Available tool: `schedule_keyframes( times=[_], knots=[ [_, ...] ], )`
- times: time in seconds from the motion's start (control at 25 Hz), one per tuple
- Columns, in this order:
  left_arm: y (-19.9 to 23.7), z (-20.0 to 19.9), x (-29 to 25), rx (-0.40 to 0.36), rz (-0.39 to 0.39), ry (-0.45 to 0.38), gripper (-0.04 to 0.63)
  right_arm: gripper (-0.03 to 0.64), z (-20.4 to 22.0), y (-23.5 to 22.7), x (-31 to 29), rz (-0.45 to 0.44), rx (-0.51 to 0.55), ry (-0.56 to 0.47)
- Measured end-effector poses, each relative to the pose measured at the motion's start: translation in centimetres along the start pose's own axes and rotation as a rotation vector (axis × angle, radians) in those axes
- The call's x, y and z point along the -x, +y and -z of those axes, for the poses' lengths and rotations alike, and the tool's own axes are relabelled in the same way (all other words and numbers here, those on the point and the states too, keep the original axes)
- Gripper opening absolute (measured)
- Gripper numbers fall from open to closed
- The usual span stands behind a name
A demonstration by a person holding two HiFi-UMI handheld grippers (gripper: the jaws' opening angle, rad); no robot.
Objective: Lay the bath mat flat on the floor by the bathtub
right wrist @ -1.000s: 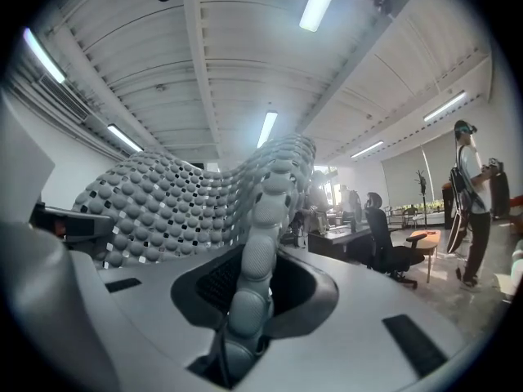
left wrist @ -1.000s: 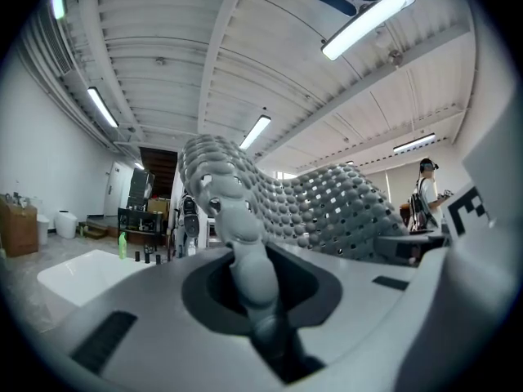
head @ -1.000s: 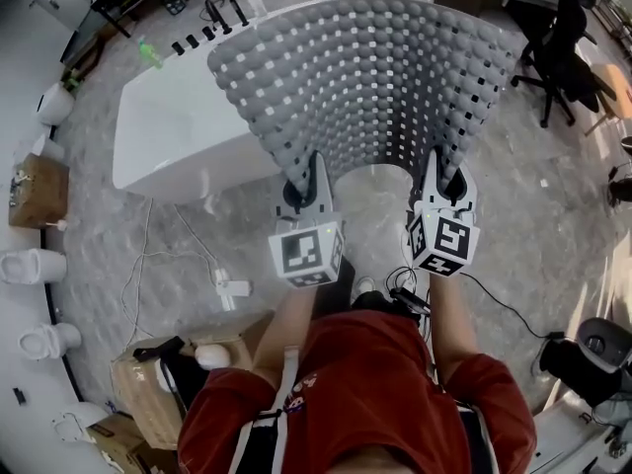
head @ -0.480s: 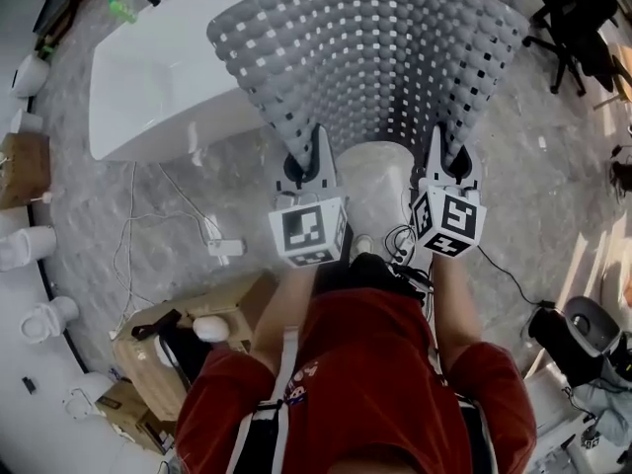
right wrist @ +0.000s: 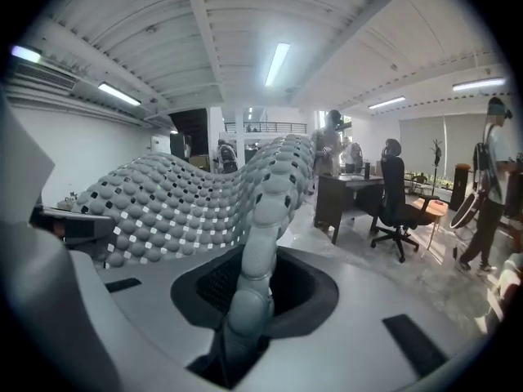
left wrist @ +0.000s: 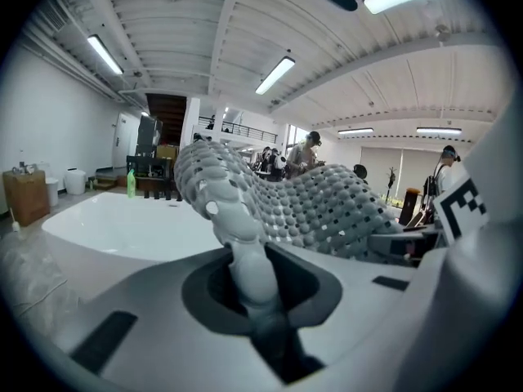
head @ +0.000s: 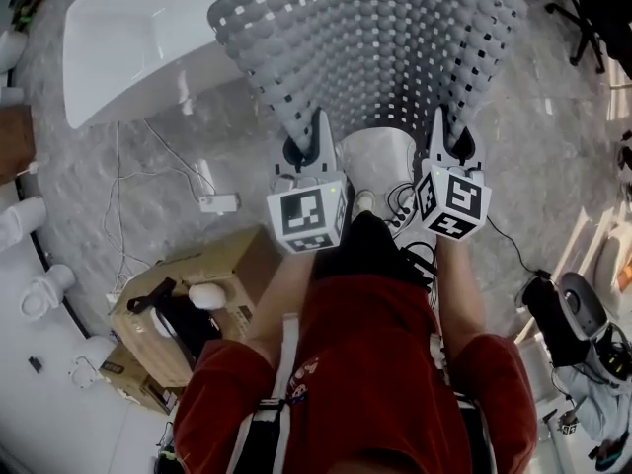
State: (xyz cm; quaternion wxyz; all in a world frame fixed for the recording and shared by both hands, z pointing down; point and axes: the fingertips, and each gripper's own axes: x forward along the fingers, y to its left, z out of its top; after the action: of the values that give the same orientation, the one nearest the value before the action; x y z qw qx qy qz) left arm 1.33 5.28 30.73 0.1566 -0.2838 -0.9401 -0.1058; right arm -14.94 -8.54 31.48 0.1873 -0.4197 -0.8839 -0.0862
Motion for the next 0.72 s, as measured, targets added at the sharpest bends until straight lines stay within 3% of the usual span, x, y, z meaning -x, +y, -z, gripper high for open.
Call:
schedule_keyframes(
  times=[0.72],
  knots=[
    [4.8, 18.4, -6.4, 0.03, -0.075, 0.281, 0.054, 0.081, 17.8, 1.6, -9.2, -0.079, 0.09, 0.268]
  ],
)
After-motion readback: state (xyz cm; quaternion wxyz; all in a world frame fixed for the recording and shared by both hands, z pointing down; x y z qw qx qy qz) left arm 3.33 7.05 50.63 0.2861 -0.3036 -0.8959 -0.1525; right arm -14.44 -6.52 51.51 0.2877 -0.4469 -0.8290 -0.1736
